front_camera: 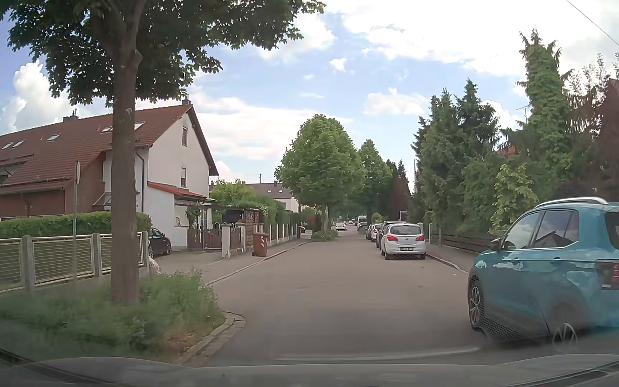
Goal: Follow the waypoints while adhering to traffic rules and regulations
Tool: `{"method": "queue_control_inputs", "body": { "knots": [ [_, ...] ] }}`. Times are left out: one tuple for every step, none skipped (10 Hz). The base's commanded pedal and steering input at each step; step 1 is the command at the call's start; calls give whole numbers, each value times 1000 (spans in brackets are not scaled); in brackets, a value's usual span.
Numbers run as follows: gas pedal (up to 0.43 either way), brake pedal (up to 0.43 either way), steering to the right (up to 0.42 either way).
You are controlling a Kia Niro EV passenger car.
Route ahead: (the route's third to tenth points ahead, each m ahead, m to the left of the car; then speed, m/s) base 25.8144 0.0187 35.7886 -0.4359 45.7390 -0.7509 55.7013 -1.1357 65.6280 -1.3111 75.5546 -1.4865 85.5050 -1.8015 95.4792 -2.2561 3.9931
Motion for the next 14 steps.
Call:
{"method": "queue_control_inputs", "body": {
  "knots": [
    [150,24,16],
    [150,18,14],
    [150,24,14],
    [138,24,14],
    [130,24,14],
    [130,24,13],
    [118,18,12],
    [118,24,11],
    [118,24,8],
    [118,24,6],
    [118,24,6],
    [110,24,6],
    [79,18,6],
    [67,24,5]
  ]
}}
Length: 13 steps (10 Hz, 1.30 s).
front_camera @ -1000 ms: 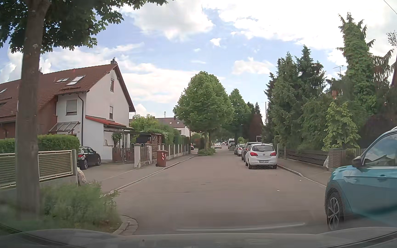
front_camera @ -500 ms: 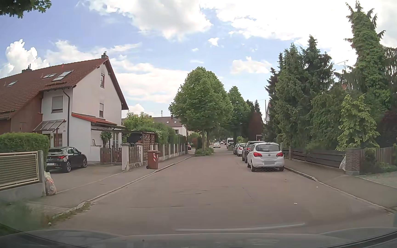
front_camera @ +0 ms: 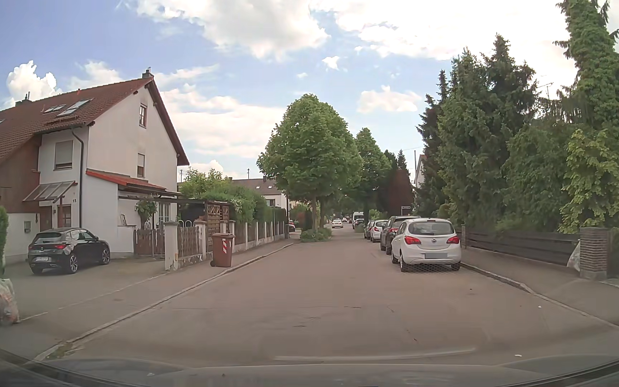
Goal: Follow the waypoints while adhering to traffic rules and regulations
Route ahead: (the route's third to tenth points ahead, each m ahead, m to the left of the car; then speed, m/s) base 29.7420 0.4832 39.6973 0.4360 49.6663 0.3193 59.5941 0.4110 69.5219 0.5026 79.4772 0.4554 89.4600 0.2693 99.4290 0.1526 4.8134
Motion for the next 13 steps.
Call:
{"method": "queue_control_inputs", "body": {
  "knots": [
    [67,24,6],
    [67,18,5],
    [67,24,3],
    [67,18,-2],
    [59,24,-3],
    [59,18,-5],
    [47,18,-5],
    [47,18,-5],
    [47,18,-5],
    [39,18,-5],
    [20,18,-5],
    [0,18,-2],
    [0,18,-1]
  ]
}}
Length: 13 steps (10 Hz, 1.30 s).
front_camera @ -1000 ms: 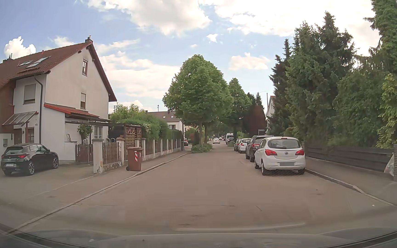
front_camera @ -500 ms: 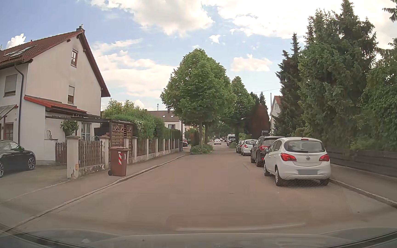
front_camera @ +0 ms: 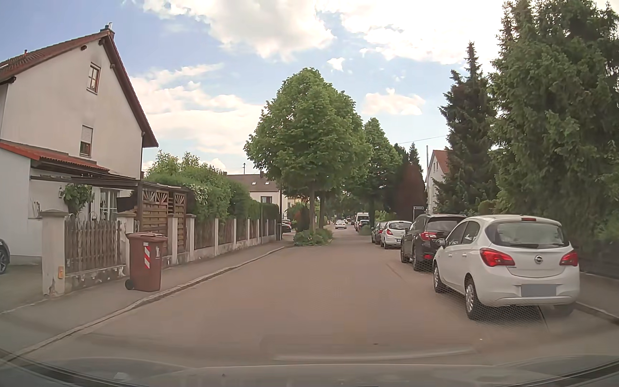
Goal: Follow the waypoints while adhering to traffic rules and regulations
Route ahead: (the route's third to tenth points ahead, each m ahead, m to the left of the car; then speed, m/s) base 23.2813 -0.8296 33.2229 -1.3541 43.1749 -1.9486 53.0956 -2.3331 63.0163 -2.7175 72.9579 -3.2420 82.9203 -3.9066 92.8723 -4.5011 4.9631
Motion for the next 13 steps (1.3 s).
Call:
{"method": "queue_control_inputs", "body": {
  "knots": [
    [0,18,0],
    [67,18,1],
    [47,18,2],
    [0,18,4],
    [0,18,7],
    [0,18,10],
    [0,18,11],
    [0,18,11],
    [0,18,10],
    [0,18,10],
    [0,18,11],
    [0,18,14],
    [0,18,17]
  ]
}}
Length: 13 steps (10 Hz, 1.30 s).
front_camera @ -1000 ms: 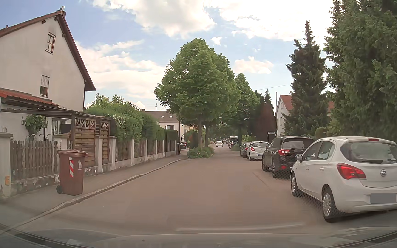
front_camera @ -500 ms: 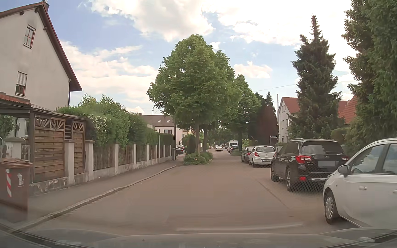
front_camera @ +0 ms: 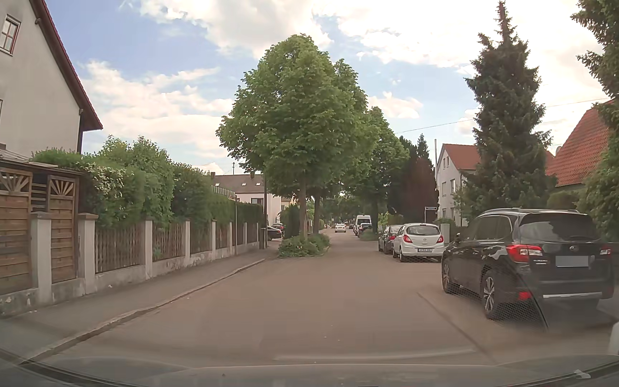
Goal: Follow the waypoints while adhering to traffic rules and regulations
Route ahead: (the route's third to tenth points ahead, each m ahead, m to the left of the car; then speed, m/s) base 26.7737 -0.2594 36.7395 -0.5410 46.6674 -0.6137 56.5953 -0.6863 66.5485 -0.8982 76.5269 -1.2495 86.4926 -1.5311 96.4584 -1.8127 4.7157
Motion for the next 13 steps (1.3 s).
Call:
{"method": "queue_control_inputs", "body": {
  "knots": [
    [0,18,17],
    [8,18,16],
    [8,18,17],
    [8,18,18],
    [8,18,21],
    [8,18,24],
    [8,18,23],
    [8,18,13],
    [20,18,8],
    [20,18,9],
    [20,18,13],
    [20,18,15],
    [20,18,14]
  ]
}}
